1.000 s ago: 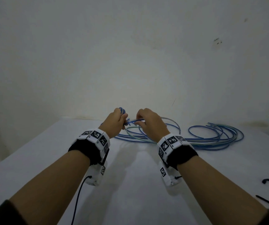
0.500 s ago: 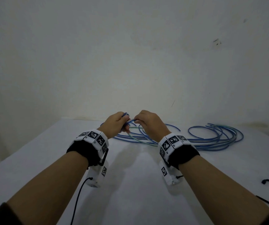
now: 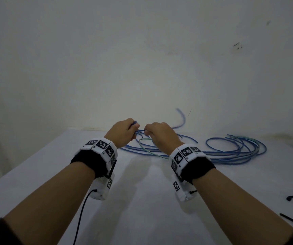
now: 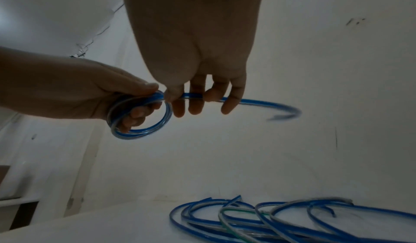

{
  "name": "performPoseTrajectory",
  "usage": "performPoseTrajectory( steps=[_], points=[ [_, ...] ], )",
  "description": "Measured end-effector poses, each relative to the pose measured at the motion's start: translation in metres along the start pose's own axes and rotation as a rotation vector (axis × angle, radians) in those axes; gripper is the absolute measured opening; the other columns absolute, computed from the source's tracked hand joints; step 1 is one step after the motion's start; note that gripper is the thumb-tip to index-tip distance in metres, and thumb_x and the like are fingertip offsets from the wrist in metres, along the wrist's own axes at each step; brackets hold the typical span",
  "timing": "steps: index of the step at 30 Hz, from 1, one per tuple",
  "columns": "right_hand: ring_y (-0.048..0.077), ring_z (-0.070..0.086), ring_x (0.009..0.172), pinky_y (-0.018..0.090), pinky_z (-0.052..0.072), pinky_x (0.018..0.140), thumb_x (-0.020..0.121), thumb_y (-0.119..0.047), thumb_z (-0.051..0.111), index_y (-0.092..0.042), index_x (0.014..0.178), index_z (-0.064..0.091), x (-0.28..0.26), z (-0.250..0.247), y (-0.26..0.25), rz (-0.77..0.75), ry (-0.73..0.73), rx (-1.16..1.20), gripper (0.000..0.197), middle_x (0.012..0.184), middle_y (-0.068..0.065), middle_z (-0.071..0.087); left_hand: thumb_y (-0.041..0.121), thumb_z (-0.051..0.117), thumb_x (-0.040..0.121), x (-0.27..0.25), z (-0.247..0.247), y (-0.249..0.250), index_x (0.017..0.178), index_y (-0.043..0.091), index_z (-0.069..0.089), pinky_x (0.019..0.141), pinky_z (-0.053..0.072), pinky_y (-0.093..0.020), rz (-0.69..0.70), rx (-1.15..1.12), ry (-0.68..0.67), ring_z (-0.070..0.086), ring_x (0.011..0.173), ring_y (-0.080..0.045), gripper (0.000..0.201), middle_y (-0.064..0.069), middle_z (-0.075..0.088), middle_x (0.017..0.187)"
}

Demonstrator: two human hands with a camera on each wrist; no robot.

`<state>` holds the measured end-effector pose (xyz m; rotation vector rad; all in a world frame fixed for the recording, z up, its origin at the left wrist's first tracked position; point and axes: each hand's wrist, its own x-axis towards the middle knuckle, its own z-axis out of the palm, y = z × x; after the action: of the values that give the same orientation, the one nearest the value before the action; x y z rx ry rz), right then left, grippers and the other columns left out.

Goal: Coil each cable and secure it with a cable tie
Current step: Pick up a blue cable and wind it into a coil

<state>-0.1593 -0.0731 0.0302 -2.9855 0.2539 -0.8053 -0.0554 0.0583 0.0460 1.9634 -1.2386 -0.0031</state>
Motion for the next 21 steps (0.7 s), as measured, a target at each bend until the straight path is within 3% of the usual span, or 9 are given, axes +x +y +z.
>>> performPoseTrajectory(
  steps=[3,5,9,12,16,21],
  points=[
    [0.032,0.047,0.087,0.046,0.041,0.084,0.099,-0.023,0.037,-0.017,0.088,0.054,0.003,-0.002,-0.001,-0.027,-0.15,0.053,0.021,0.086,0.006,0.052,0.025,0.039,0.099,-0.003,-0.002,-0.005,0.076,0.015,0.051,0.063,0.043,-0.028,-0.023,0.032,-0.011,0.053,0.056,-0.013,0.028,0.001,0.06,0.061],
    [0.028,0.042,0.085,0.042,0.038,0.085,0.1,-0.022,0.037,-0.02,0.082,0.046,0.004,-0.008,-0.005,-0.06,-0.198,0.124,0.02,0.083,0.003,0.046,0.023,0.039,0.099,-0.004,-0.002,-0.006,0.076,0.013,0.053,0.058,0.041,-0.027,-0.04,-0.016,-0.016,0.05,0.054,-0.014,0.029,0.0,0.057,0.06],
    [0.019,0.044,0.071,0.026,0.03,0.069,0.098,-0.016,0.045,-0.003,0.083,0.056,0.007,-0.017,-0.011,-0.093,-0.079,0.353,0.023,0.072,-0.001,0.051,0.021,0.038,0.1,-0.005,-0.002,-0.003,0.074,0.003,0.053,0.051,0.032,-0.025,-0.104,-0.161,-0.045,0.04,0.046,-0.009,0.035,0.002,0.045,0.051],
    [0.013,0.042,0.06,0.02,0.03,0.057,0.096,-0.02,0.05,-0.003,0.082,0.055,0.007,-0.016,-0.013,-0.075,0.01,0.441,0.023,0.068,0.003,0.053,0.025,0.031,0.102,-0.007,-0.003,0.0,0.071,0.004,0.055,0.039,0.023,-0.017,-0.197,-0.465,-0.125,0.027,0.034,-0.004,0.044,0.01,0.036,0.04],
    [0.012,0.043,0.061,0.019,0.033,0.058,0.096,-0.022,0.051,-0.001,0.091,0.054,0.006,-0.014,-0.015,-0.043,0.034,0.469,0.022,0.075,0.009,0.057,0.038,0.027,0.102,-0.008,-0.007,0.003,0.068,0.008,0.054,0.041,0.017,-0.019,-0.218,-0.508,-0.206,0.021,0.038,-0.007,0.052,0.009,0.029,0.044],
    [0.004,0.043,0.062,0.013,0.034,0.057,0.095,-0.019,0.052,-0.001,0.102,0.054,0.002,-0.011,-0.01,0.001,0.033,0.466,0.02,0.088,0.009,0.059,0.032,0.029,0.102,-0.008,-0.01,0.001,0.068,0.012,0.046,0.039,0.017,-0.016,-0.223,-0.643,-0.166,0.02,0.037,-0.005,0.043,0.01,0.027,0.044]
  ],
)
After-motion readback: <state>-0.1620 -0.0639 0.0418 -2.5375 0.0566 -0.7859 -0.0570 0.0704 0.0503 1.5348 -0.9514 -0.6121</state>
